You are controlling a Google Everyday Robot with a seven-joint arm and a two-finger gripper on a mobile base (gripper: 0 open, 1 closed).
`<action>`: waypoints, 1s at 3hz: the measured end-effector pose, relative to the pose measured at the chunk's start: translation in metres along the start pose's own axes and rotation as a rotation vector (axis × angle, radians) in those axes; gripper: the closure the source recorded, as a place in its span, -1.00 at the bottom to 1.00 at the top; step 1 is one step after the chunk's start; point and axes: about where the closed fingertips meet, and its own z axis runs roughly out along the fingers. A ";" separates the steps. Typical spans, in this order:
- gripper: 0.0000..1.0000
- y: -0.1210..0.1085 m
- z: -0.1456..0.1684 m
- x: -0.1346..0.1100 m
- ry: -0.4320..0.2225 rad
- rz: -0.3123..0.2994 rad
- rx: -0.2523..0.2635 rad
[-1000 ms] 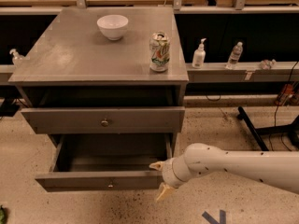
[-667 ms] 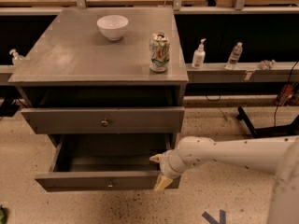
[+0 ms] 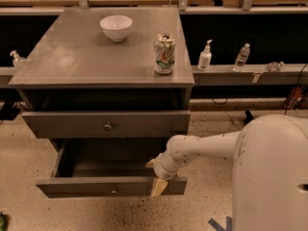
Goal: Open middle drawer
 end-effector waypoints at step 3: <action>-0.38 0.042 -0.007 -0.019 0.003 0.019 -0.083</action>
Offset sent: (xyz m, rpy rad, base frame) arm -0.0864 0.0199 0.0255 -0.0170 0.1295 0.0649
